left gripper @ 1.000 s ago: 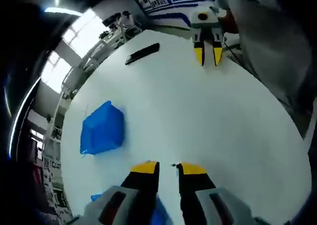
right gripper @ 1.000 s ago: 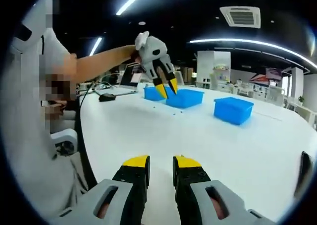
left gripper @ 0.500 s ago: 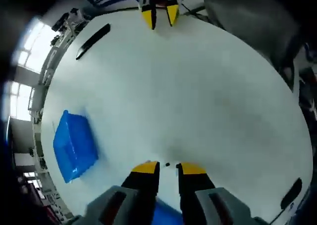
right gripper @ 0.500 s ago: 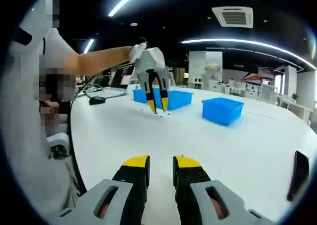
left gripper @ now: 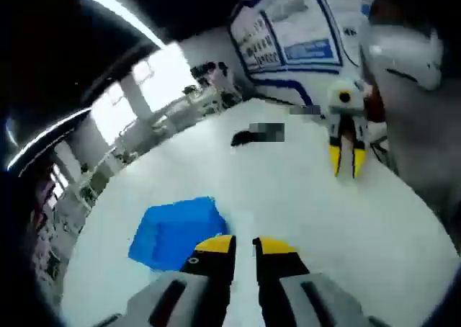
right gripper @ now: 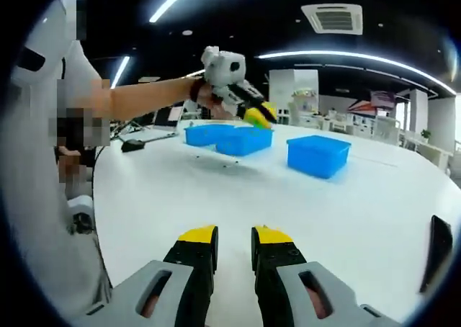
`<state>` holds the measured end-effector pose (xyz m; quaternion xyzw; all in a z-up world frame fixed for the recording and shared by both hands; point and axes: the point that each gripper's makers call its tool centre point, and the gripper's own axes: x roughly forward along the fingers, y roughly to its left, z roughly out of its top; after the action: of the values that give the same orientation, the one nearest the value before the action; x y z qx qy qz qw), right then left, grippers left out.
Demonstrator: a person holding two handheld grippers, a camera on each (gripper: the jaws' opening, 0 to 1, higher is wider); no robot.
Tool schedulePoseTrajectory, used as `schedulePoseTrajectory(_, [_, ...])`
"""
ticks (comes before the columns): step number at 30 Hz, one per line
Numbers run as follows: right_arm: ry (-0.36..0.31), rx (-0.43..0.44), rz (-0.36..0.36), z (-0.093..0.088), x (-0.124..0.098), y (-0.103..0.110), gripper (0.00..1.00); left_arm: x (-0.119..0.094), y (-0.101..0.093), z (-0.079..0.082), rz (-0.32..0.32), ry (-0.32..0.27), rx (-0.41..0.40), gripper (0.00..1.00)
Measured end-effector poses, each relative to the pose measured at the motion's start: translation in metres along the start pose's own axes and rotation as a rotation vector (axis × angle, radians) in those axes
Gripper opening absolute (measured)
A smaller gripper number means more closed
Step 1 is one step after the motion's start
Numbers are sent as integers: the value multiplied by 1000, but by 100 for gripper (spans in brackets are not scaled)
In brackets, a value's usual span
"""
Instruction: Pick up the resistors one by one and place each resistor into its matching bin, sorting the parts by color and model until every resistor is separated into the correct bin for its type
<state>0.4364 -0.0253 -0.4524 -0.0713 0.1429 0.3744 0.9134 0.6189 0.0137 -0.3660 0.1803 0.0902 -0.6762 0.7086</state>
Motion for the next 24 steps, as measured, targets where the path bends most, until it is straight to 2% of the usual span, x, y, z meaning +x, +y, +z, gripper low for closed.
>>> schedulePoseTrajectory(1, [-4,-3,1,4,2,-4,21,3,6,3,23,-45,-61,14])
schedulePoseTrajectory(2, [-33,-15,-17,16,5,-13,21,6,14,2,50,-63,-100,14])
schedulePoseTrajectory(5, [-67,-33,-38,38,9,-31,21,13,19,-5,64,-58,-149,15])
schedulePoseTrajectory(6, [-93,-65,-51,60,13,-46,21,17,22,-9,74,-53,-174,15])
schedulePoseTrajectory(7, [-115,-92,-67,71,14,-54,21,18,25,-11,82,-56,-210,16])
schedulePoseTrajectory(9, [-133,-105,-73,81,14,-60,21,19,33,-12,107,-80,-275,16])
schedulePoseTrajectory(10, [-142,-105,-72,84,14,-62,21,17,43,-10,144,-103,-278,16])
schedulePoseTrajectory(13, [-122,-82,-59,71,20,-60,21,14,55,-16,192,-85,-276,17])
schedulePoseTrajectory(17, [-77,-36,-31,46,25,-52,21,18,59,-30,206,-52,-283,17])
schedulePoseTrajectory(18, [-75,-28,-30,43,25,-51,21,18,62,-35,230,-35,-252,17])
schedulePoseTrajectory(21, [-74,-15,-31,41,25,-51,21,23,60,-45,228,-1,-250,17])
schedulePoseTrajectory(22, [-75,-13,-32,41,24,-51,21,22,65,-46,261,10,-209,17])
schedulePoseTrajectory(23, [-76,-13,-33,41,24,-52,21,23,64,-50,259,36,-190,17])
schedulePoseTrajectory(24, [-78,-13,-34,41,24,-53,21,23,63,-49,257,30,-196,17])
